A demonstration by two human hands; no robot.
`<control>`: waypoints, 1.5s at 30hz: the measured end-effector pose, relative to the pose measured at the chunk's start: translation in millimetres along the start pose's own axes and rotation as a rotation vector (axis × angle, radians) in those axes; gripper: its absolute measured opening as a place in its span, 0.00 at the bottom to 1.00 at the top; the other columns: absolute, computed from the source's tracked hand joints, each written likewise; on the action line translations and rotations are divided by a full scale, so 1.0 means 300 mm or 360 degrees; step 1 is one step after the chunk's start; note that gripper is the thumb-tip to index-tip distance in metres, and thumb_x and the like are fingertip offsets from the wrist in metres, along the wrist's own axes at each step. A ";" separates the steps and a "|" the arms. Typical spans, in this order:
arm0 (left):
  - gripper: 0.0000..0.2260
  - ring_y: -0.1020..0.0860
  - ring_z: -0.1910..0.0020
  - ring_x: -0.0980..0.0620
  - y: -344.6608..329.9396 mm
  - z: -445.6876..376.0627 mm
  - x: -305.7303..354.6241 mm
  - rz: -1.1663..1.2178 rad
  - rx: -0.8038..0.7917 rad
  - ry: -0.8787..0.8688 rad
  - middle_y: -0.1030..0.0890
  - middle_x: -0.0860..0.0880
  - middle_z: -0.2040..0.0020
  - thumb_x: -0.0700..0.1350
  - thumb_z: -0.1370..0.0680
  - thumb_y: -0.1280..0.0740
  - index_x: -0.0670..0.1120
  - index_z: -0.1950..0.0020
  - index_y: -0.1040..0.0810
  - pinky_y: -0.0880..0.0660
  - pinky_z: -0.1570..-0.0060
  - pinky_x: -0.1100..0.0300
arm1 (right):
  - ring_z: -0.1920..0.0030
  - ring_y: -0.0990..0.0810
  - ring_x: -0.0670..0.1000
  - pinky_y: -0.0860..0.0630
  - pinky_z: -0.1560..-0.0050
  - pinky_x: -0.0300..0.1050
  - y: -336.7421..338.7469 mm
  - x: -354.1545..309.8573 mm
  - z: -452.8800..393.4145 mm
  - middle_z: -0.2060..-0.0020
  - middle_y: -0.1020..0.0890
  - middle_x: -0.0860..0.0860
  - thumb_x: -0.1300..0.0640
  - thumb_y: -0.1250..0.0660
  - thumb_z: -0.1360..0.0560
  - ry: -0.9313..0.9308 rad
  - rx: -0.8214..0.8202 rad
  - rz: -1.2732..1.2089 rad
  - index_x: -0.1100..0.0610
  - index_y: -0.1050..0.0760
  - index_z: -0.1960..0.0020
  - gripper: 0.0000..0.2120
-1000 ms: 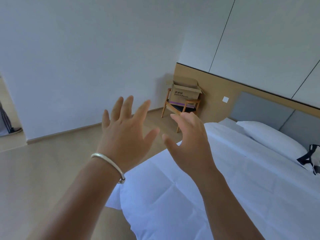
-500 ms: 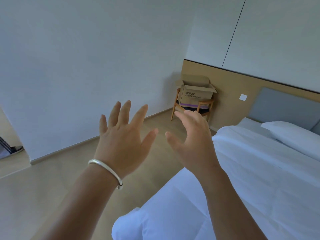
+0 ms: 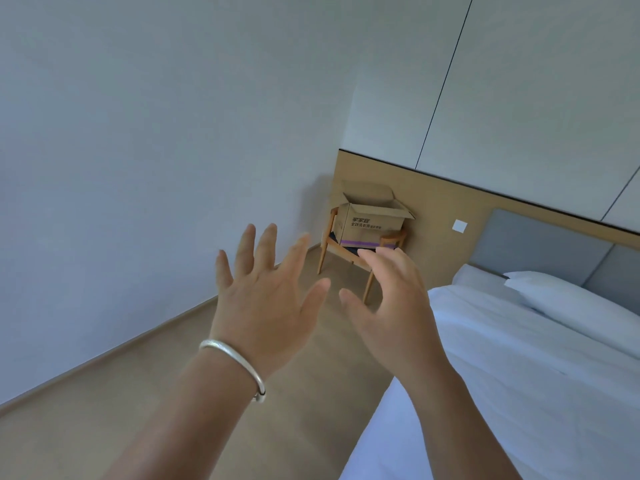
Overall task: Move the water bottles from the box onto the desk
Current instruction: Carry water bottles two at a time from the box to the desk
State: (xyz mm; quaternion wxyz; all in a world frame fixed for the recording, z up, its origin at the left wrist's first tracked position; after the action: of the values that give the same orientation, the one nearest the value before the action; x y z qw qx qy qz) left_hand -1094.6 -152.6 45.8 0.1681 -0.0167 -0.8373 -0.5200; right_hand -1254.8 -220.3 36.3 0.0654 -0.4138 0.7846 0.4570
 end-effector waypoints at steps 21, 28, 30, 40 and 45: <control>0.38 0.62 0.21 0.47 -0.292 -0.848 -0.309 0.0232 -0.0161 -0.0409 0.55 0.49 0.19 0.68 0.31 0.66 0.61 0.21 0.54 0.58 0.24 0.41 | 0.26 0.40 0.47 0.39 0.26 0.51 -0.491 0.109 -0.632 0.29 0.33 0.45 0.45 0.34 0.26 -0.0349 0.0193 0.0196 0.47 0.32 0.27 0.28; 0.32 0.65 0.21 0.47 -0.447 -1.248 -0.199 0.0196 -0.0185 -0.0516 0.57 0.49 0.19 0.67 0.24 0.62 0.61 0.21 0.55 0.59 0.24 0.42 | 0.24 0.42 0.48 0.39 0.26 0.54 -0.540 0.350 -0.954 0.27 0.35 0.45 0.45 0.33 0.24 -0.0478 0.0265 0.0244 0.46 0.34 0.26 0.28; 0.31 0.65 0.21 0.48 -0.496 -1.356 -0.171 0.0187 -0.0179 -0.0528 0.57 0.50 0.19 0.66 0.24 0.61 0.61 0.21 0.56 0.60 0.24 0.43 | 0.24 0.42 0.49 0.38 0.26 0.54 -0.553 0.416 -1.040 0.27 0.34 0.45 0.45 0.33 0.24 -0.0481 0.0274 0.0273 0.46 0.34 0.26 0.28; 0.29 0.64 0.21 0.48 -0.773 -1.796 -0.135 0.0253 -0.0320 -0.0575 0.57 0.49 0.19 0.62 0.19 0.51 0.60 0.20 0.57 0.59 0.24 0.42 | 0.32 0.44 0.40 0.44 0.33 0.36 -0.670 0.691 -1.374 0.31 0.33 0.44 0.48 0.33 0.23 -0.0573 0.0236 0.0427 0.48 0.33 0.27 0.26; 0.28 0.60 0.21 0.46 -0.923 -2.073 -0.143 0.0337 -0.0319 -0.0686 0.55 0.49 0.19 0.63 0.20 0.52 0.60 0.21 0.55 0.56 0.24 0.41 | 0.25 0.45 0.44 0.42 0.24 0.46 -0.787 0.809 -1.585 0.28 0.36 0.43 0.47 0.34 0.23 -0.0659 0.0280 0.0503 0.46 0.35 0.26 0.27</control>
State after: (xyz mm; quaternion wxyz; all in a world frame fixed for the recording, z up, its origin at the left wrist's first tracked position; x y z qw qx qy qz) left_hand -946.1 -818.3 43.9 0.0368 -0.2312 -0.7917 -0.5643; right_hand -1113.8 -786.6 35.9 0.1880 -0.1768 0.8461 0.4665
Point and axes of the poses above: each hand's wrist, its own z-axis away from the middle knuckle, its own y-axis out of the back of the hand, x = y × z, the point moved 2 cm from there along -z, towards the middle knuckle
